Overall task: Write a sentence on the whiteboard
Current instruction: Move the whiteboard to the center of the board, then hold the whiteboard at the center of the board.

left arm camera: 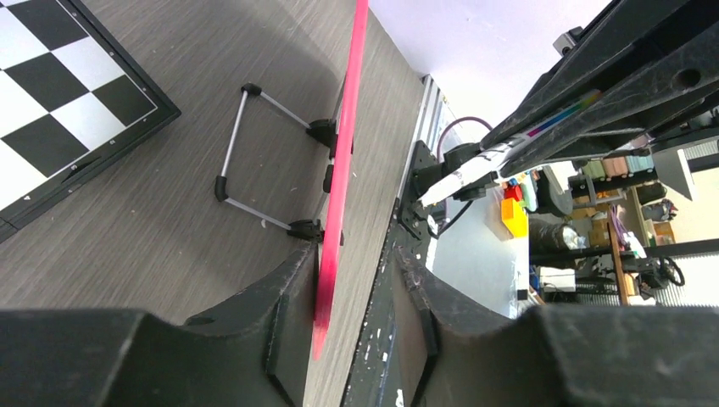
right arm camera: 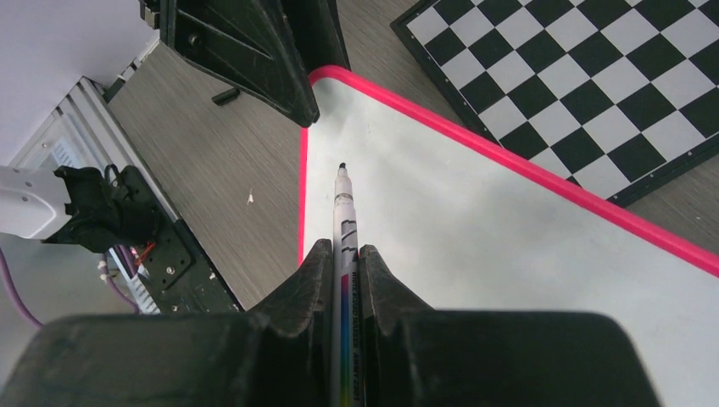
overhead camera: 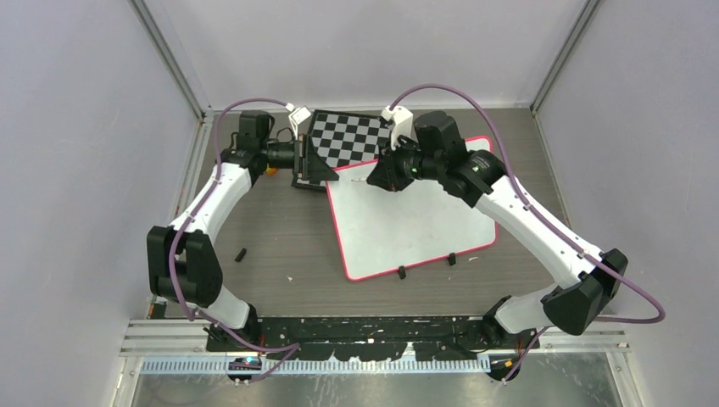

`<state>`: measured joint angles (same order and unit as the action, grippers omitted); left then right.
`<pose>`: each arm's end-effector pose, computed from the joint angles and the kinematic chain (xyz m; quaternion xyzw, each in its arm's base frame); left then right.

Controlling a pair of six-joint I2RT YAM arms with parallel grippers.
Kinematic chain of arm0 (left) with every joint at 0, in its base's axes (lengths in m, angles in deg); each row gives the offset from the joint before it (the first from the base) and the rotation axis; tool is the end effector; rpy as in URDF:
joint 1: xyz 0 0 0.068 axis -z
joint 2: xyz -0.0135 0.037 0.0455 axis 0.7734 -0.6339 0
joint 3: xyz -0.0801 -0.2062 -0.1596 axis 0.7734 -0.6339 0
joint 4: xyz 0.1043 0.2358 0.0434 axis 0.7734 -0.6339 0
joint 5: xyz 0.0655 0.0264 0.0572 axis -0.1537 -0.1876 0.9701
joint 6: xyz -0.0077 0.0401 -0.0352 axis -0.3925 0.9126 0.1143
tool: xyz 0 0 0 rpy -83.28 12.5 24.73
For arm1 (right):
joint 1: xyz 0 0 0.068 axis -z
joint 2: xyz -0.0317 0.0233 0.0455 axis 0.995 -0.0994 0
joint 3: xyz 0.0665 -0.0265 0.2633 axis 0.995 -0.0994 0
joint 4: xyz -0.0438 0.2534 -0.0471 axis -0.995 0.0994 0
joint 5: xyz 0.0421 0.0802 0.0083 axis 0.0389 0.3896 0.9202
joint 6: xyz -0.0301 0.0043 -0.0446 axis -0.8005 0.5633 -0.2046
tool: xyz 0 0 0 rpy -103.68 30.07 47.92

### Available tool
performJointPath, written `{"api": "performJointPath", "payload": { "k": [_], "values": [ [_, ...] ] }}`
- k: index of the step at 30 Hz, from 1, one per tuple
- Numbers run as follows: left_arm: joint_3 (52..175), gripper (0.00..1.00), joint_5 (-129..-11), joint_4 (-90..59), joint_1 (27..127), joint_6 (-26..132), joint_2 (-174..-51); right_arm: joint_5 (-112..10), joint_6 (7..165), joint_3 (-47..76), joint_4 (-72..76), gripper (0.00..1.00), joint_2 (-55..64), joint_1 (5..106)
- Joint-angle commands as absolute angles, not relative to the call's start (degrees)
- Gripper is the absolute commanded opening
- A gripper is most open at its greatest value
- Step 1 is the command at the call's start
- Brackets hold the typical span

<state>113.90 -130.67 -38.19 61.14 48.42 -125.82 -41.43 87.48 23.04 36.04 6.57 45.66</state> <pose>0.3243 -0.0937 0.3174 0.2167 0.7481 -0.5769 0.2461 0.2303 0.1973 0.4011 -0.2954 0.8049 0.3161 0.4061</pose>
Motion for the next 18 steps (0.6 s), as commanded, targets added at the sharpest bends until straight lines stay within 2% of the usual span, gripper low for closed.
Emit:
{"api": "performJointPath", "payload": {
  "k": [1, 3, 10, 18],
  "values": [
    [113.77, 0.36, -130.42, -34.02, 60.96, 46.54, -125.61, -43.71, 87.94, 27.23, 32.77, 0.0, 4.99, 44.13],
    [113.53, 0.34, -130.03, -34.2, 60.87, 46.91, -125.92, -44.76, 87.7, 27.81, 32.76, 0.0, 4.2, 43.43],
    [113.48, 0.15, -129.49, -34.77, 60.08, 47.48, -126.53, -45.91, 87.61, 29.61, 32.72, 0.0, 2.3, 42.04],
    [113.31, 0.03, -129.22, -34.87, 60.07, 47.58, -126.34, -46.5, 87.21, 30.31, 32.77, 0.0, 0.41, 40.49]
  ]
}}
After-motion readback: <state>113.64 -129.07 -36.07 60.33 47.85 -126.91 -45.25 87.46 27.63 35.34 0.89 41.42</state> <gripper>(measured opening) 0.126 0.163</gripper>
